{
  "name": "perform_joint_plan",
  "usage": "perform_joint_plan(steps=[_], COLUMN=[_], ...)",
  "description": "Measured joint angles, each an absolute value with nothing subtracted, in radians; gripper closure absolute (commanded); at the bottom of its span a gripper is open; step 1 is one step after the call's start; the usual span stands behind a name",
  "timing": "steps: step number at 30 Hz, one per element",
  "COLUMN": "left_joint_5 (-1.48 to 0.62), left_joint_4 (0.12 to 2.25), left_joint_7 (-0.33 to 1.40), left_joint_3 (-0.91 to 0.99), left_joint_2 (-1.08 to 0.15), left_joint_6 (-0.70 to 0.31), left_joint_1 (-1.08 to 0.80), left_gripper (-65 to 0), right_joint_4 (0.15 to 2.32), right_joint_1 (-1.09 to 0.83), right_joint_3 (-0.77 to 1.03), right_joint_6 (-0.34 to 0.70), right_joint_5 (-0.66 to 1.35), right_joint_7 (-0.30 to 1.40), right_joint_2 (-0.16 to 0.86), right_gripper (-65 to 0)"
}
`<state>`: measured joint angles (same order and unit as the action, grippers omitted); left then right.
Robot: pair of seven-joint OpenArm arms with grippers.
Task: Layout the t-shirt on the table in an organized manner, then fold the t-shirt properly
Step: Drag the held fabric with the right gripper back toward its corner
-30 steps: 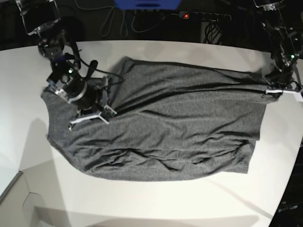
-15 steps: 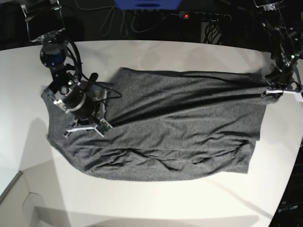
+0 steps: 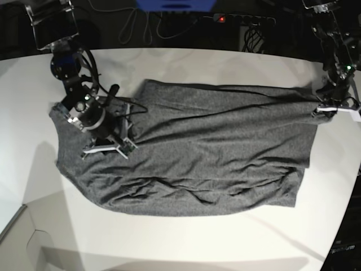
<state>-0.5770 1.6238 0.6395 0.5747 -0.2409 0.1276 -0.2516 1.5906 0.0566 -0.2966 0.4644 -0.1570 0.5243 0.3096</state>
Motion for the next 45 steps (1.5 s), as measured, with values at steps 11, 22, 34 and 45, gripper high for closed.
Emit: perform_joint_plan(steps=[11,22,34,45], left_joint_5=[-0.577,-0.577,-0.577,-0.577], left_joint_4=[1.625,1.625,1.625,1.625], left_joint_7=[0.638,0.637,0.647,0.648], left_joint_3=[0.577,0.578,0.578,0.578], left_joint_2=[-0.241,-0.243,-0.249,-0.249], left_joint_6=[0.128,0.128,0.128,0.128], left_joint_1=[-0.251,-0.23,-0.206,-0.205], left_gripper=[-0.2,-0.2,-0.2,-0.2], right_joint_4=[1.696,1.721,1.665,1.662], right_joint_1=[-0.016,-0.261,-0.272,-0.31], right_joint_3=[-0.105,-0.039,-0.04,-0.038], right_joint_6=[0.456,0.463,0.459,0.459], right_joint_5=[-0.165,-0.158,-0.149,-0.149], right_joint_7=[0.522,0.511,0.47,0.44], right_joint_2=[0.292,0.319,0.318,0.337], right_gripper=[-40.7,-40.9,-38.1,0.0])
